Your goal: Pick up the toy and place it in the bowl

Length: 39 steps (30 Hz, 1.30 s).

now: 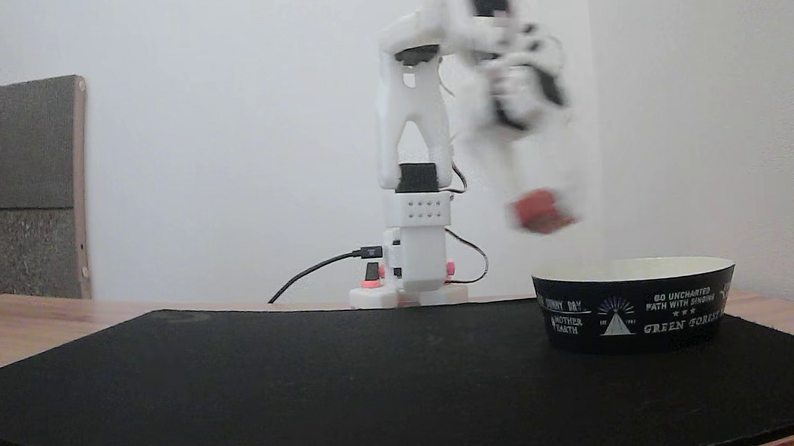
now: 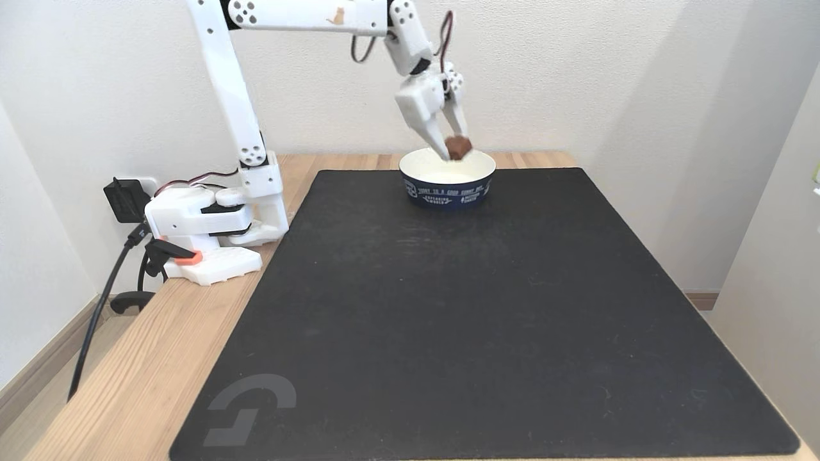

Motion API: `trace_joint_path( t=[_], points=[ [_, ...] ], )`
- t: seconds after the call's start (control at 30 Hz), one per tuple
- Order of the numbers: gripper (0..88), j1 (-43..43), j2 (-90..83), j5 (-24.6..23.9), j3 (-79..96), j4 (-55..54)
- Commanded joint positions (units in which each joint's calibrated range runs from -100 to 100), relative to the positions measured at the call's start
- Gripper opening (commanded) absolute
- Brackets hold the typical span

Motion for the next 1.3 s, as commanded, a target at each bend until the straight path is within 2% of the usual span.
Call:
trace_joint_path(
  t=[0.0,0.07,0.1,0.13,0.17,0.2,0.4,0.47,0.57,0.67,0.77,1.1,1.17,1.27],
  points=[
    [4.0,-3.8,-2.7,-0.8,6.8,-10.7],
    [9.8,-4.2,-2.7,-0.9,9.9,-13.3],
    [22.6,-4.5,-2.7,-2.6,12.8,-15.4],
    [28.4,-4.7,-2.7,-3.7,13.6,-16.7],
    [32.7,-4.8,-3.1,-4.4,14.3,-17.6],
    [33.3,-4.8,-3.4,-4.6,14.7,-18.0],
    [30.2,-1.5,-10.4,-4.9,15.4,-18.1],
    [21.6,1.3,-14.9,-6.8,16.0,-17.5],
    [1.0,7.5,-26.6,-11.3,23.0,-16.9],
    [6.1,9.6,-35.4,-14.2,34.7,-17.2],
    [6.5,10.3,-47.8,-18.1,50.8,-17.7],
    [6.2,11.9,-92.5,-18.3,89.3,-13.8],
    [6.5,12.1,-96.4,-18.3,90.0,-8.6],
    [6.6,11.9,-95.8,-18.3,89.8,-8.6]
  ],
)
